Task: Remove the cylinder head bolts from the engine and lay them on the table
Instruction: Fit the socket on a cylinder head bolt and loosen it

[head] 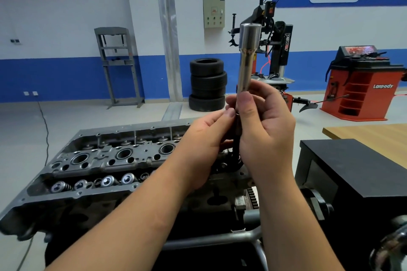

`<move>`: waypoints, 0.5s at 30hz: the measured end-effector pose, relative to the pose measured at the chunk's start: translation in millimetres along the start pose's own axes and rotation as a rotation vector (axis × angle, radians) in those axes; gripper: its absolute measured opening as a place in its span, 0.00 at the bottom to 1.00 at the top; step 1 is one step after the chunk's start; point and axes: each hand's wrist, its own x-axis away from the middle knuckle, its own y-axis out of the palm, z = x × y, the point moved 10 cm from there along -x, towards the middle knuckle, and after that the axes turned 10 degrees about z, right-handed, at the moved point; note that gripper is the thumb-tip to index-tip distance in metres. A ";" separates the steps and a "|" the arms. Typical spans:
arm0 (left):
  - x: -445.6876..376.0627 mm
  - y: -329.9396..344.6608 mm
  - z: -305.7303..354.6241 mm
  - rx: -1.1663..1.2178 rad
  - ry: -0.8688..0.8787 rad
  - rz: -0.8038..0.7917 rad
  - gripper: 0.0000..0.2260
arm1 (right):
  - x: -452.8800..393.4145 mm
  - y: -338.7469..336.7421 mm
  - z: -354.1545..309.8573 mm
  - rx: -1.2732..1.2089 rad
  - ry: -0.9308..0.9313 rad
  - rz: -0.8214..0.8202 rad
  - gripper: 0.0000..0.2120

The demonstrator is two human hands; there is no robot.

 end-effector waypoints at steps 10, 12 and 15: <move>-0.7 -9.1 4.0 -0.027 0.063 0.079 0.23 | 2.8 3.7 -8.5 0.104 -0.090 -0.012 0.09; -2.4 -4.6 -0.6 -0.036 0.050 0.013 0.15 | 2.5 4.7 -6.8 0.079 -0.073 -0.034 0.09; -1.4 -2.3 -4.0 0.005 0.013 -0.028 0.16 | 3.1 7.8 -4.2 0.030 -0.040 -0.076 0.08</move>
